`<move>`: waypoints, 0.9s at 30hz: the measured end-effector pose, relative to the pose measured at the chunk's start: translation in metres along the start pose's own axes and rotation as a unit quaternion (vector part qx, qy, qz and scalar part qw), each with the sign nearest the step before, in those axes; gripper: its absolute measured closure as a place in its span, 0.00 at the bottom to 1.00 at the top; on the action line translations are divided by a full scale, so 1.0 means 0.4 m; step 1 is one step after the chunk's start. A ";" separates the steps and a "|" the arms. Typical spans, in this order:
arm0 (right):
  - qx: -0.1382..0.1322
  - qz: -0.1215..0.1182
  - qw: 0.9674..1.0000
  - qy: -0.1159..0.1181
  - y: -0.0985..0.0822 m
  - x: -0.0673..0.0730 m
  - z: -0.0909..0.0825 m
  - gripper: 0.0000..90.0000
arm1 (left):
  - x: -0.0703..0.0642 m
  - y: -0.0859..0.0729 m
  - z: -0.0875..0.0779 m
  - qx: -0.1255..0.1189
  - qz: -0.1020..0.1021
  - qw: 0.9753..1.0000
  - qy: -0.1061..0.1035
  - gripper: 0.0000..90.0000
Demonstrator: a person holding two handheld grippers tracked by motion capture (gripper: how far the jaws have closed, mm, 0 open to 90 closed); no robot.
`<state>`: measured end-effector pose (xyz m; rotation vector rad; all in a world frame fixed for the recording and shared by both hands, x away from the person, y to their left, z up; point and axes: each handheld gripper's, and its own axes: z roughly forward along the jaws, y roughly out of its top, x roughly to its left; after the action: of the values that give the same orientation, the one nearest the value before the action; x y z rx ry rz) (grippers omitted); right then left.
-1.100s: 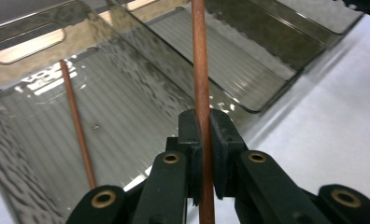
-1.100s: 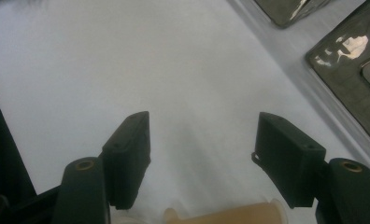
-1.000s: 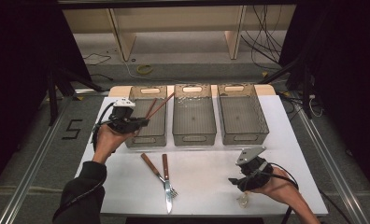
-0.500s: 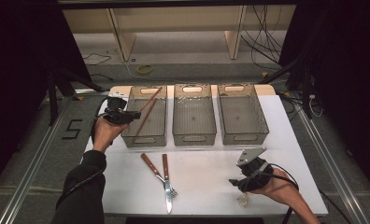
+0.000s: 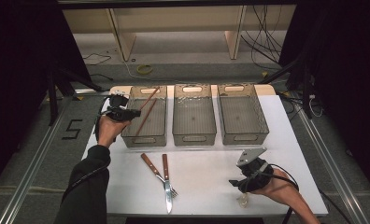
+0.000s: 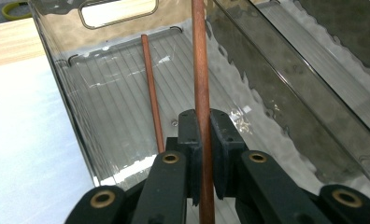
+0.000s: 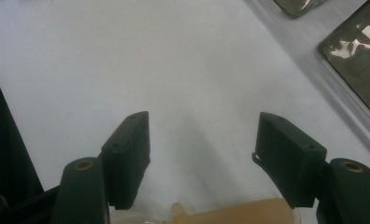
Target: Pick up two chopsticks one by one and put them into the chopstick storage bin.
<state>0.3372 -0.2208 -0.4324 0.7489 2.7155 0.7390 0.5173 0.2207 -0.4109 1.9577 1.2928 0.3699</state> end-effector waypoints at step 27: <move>-0.012 0.052 0.998 -0.019 -0.011 -0.022 -0.014 0.38 | -0.086 -0.035 -0.105 -0.041 0.013 0.998 -0.047 0.34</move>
<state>0.3409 -0.2311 -0.4293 0.8956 2.6460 0.7690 0.4672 0.2113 -0.3871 1.9011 1.1768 0.3348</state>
